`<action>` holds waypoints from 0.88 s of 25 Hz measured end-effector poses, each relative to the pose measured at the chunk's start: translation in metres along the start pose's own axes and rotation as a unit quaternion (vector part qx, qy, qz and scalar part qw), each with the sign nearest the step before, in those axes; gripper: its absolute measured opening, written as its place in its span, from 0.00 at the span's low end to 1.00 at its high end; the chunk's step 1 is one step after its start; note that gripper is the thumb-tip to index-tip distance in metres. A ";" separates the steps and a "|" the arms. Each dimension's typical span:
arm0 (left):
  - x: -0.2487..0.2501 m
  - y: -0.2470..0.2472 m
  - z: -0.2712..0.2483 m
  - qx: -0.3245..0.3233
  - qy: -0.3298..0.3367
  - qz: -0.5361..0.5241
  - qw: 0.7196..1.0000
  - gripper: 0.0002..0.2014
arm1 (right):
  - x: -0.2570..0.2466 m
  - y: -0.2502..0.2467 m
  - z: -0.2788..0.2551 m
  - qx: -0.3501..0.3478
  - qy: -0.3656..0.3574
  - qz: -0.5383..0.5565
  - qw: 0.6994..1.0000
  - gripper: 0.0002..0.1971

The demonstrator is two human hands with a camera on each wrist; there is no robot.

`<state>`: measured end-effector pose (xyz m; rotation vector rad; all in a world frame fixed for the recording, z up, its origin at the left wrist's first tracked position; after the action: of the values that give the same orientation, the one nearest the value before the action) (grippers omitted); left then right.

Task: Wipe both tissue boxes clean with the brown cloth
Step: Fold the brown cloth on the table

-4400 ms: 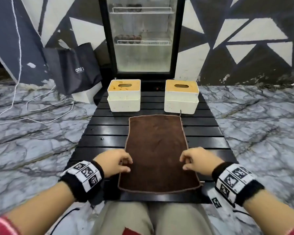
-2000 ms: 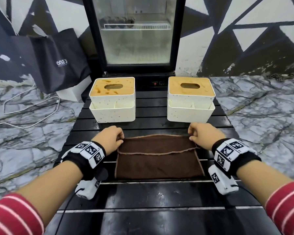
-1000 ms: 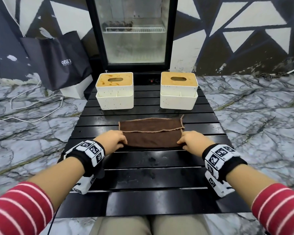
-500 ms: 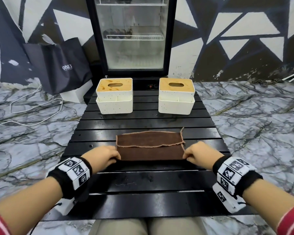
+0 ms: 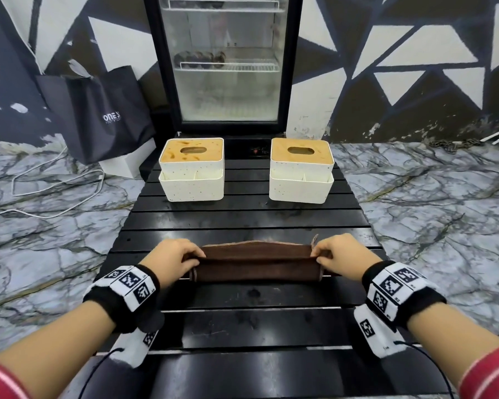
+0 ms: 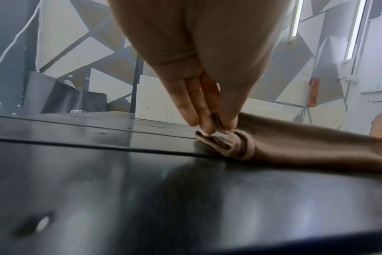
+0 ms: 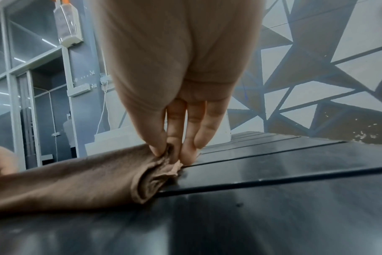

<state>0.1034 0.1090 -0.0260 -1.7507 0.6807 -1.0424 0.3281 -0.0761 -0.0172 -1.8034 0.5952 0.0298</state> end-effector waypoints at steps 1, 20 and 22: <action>-0.002 -0.001 0.007 0.000 -0.007 -0.001 1.000 0.10 | 0.003 -0.002 0.006 0.003 0.005 -0.002 1.000 0.10; -0.027 -0.005 0.047 -0.022 -0.086 -0.058 0.994 0.08 | 0.024 -0.005 0.052 -0.013 0.038 0.023 0.999 0.08; -0.028 -0.002 0.049 -0.028 -0.089 -0.066 0.993 0.08 | 0.023 -0.001 0.051 -0.027 0.040 0.014 0.999 0.09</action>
<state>0.1329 0.1539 -0.0430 -1.9315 0.4914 -0.9477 0.3624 -0.0386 -0.0398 -1.8561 0.6822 -0.0072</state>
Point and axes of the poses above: each hand's wrist, its own z-axis towards the middle knuckle, its own y-axis out of the palm, x = y × z, the point moved 9 cm from there along z, towards the middle knuckle, and after that the axes turned 12 degrees about -x, right-handed, at the moved point
